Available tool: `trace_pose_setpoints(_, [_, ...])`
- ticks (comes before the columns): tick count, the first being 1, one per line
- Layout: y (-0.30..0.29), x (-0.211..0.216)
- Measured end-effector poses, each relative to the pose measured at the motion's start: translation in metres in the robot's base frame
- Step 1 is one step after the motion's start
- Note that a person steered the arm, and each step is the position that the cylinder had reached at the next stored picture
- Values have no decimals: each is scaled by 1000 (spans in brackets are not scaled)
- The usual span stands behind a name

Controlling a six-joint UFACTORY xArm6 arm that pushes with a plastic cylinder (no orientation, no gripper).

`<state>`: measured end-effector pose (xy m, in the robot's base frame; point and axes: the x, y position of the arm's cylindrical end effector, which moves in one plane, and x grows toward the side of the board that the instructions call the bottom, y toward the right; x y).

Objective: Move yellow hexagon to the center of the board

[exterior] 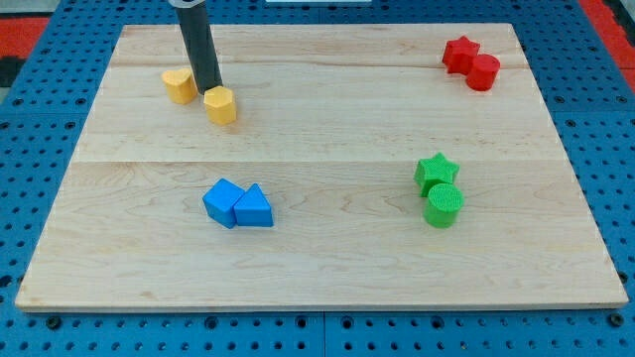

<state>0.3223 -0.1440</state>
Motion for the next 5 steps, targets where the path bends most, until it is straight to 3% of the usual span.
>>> trace_pose_setpoints(3, [-32, 0])
trace_pose_setpoints(5, [-32, 24])
